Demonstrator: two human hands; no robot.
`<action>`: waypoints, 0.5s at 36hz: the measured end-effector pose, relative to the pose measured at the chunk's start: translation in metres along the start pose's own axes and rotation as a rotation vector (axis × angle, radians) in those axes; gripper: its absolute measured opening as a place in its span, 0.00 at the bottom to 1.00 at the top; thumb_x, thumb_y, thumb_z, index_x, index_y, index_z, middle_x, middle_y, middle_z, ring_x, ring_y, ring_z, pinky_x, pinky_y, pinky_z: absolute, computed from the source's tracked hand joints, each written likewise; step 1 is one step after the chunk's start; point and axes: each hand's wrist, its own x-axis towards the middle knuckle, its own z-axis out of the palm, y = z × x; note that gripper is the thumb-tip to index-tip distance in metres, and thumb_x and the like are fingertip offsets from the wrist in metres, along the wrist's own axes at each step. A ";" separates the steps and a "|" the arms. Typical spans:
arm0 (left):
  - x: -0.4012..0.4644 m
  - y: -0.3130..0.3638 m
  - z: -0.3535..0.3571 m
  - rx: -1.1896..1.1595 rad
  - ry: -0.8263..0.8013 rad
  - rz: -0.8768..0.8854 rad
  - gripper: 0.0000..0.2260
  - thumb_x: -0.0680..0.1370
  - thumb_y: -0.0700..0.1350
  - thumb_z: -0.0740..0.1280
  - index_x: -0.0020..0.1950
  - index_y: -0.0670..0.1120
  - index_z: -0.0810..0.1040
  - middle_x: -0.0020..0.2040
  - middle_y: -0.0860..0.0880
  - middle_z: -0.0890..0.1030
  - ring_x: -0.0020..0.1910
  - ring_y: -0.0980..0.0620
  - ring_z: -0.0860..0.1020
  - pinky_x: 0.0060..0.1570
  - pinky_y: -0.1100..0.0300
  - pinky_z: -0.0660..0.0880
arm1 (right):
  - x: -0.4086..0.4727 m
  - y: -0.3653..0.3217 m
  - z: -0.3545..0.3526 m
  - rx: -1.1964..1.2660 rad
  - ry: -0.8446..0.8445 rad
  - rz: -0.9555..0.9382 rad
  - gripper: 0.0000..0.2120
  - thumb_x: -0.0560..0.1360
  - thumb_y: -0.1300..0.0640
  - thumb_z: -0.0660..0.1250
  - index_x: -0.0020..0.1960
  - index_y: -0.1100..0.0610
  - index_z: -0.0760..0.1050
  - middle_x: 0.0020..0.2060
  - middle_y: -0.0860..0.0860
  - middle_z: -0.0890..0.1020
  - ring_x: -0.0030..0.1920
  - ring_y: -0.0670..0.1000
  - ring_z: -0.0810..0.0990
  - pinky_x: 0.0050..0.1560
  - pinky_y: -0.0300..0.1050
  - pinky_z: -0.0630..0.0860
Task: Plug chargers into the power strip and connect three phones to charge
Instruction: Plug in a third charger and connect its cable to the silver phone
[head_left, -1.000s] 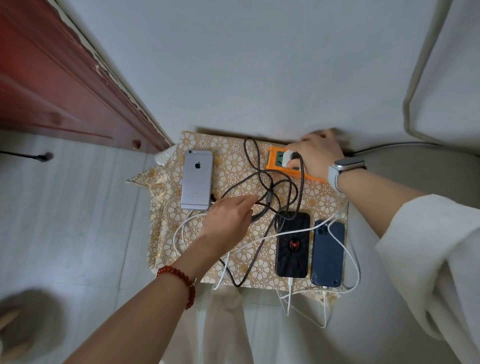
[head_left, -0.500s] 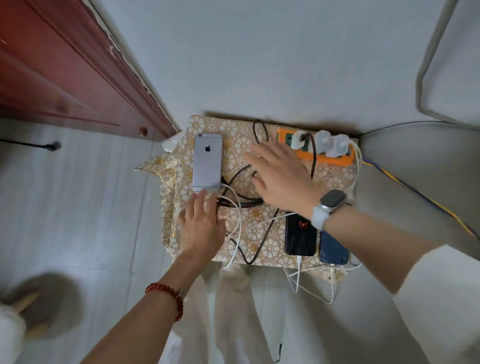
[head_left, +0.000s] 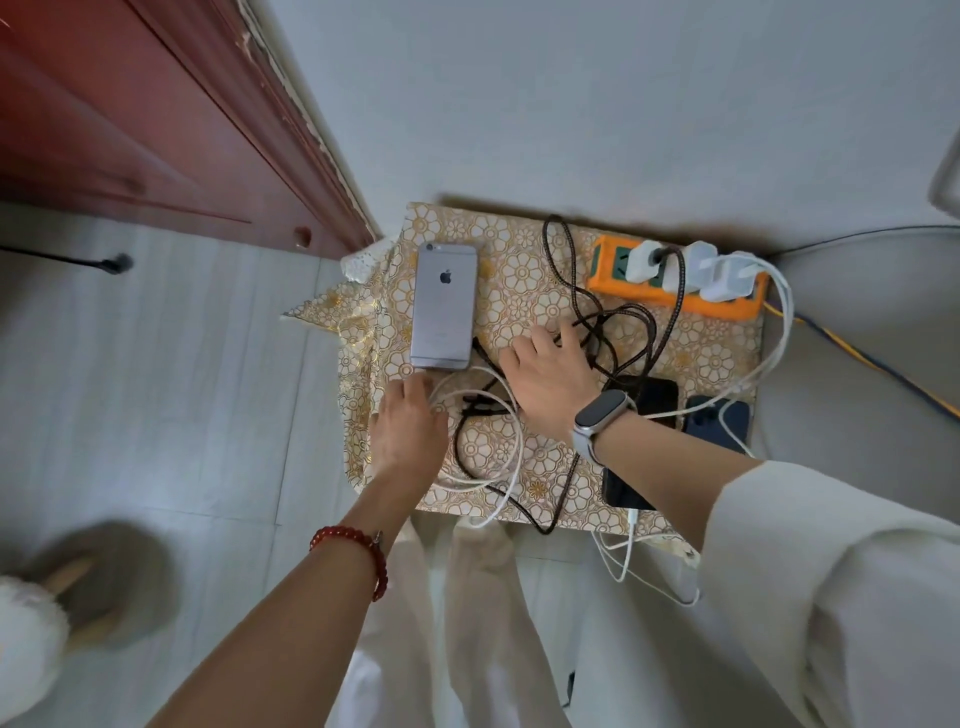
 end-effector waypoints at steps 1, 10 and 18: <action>0.002 0.001 0.000 0.001 -0.006 0.001 0.15 0.77 0.41 0.63 0.62 0.42 0.67 0.59 0.42 0.72 0.54 0.42 0.74 0.53 0.48 0.72 | 0.000 -0.001 0.001 -0.033 0.010 0.005 0.14 0.65 0.55 0.67 0.48 0.59 0.75 0.43 0.54 0.80 0.49 0.57 0.77 0.58 0.61 0.72; -0.009 -0.011 0.005 0.068 -0.067 0.025 0.09 0.77 0.41 0.61 0.56 0.43 0.73 0.51 0.45 0.78 0.44 0.46 0.77 0.45 0.53 0.73 | -0.001 -0.003 -0.001 -0.060 -0.043 -0.066 0.13 0.72 0.57 0.62 0.54 0.61 0.70 0.43 0.55 0.81 0.50 0.57 0.77 0.61 0.58 0.67; -0.038 -0.033 0.009 0.272 -0.158 0.017 0.15 0.72 0.41 0.64 0.59 0.44 0.71 0.57 0.46 0.72 0.56 0.47 0.73 0.58 0.54 0.67 | -0.012 -0.011 0.010 -0.156 0.066 -0.020 0.10 0.66 0.63 0.59 0.44 0.60 0.77 0.28 0.51 0.80 0.34 0.54 0.79 0.55 0.52 0.72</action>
